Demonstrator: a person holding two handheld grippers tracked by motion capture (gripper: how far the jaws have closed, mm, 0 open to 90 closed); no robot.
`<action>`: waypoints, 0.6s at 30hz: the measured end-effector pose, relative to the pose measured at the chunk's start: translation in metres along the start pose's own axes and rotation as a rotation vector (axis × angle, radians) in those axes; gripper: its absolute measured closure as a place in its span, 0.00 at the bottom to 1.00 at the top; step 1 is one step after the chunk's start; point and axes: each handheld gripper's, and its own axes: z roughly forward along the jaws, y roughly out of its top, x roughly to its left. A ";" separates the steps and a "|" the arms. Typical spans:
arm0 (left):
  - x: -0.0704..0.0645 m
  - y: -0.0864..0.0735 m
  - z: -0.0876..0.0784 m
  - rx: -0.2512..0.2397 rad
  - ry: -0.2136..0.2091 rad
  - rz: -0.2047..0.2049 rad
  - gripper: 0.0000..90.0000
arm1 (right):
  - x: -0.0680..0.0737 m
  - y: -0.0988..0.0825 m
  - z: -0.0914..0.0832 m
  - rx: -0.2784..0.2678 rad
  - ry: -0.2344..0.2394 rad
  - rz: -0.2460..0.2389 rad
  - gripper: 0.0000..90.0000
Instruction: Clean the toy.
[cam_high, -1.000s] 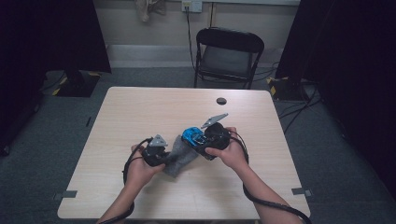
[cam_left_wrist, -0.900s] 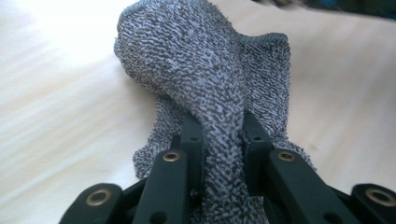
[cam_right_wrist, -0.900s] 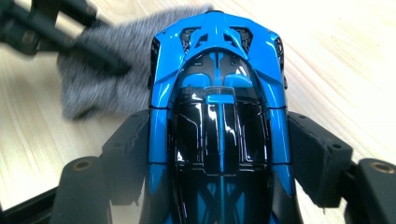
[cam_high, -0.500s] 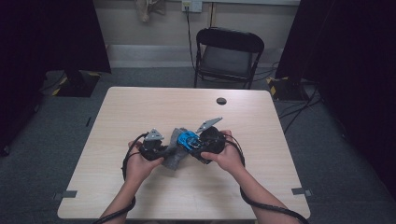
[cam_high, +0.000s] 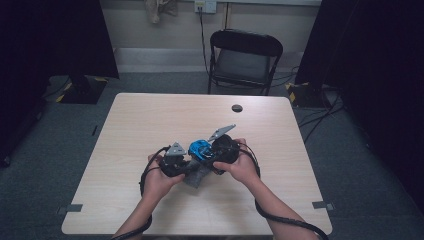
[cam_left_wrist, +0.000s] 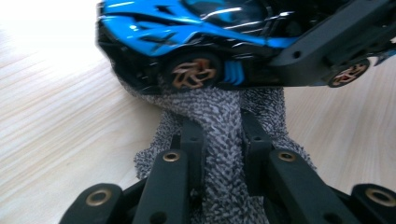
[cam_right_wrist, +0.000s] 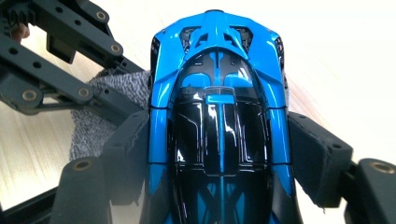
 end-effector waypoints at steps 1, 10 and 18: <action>0.000 0.000 0.000 0.000 -0.004 -0.002 0.84 | 0.000 0.000 0.000 0.000 -0.002 0.002 0.32; -0.003 0.000 0.004 0.003 -0.012 0.000 0.84 | -0.003 -0.003 0.000 0.004 -0.002 0.012 0.32; -0.006 0.001 0.005 0.003 -0.013 0.010 0.84 | -0.004 -0.003 0.000 0.005 -0.005 0.013 0.32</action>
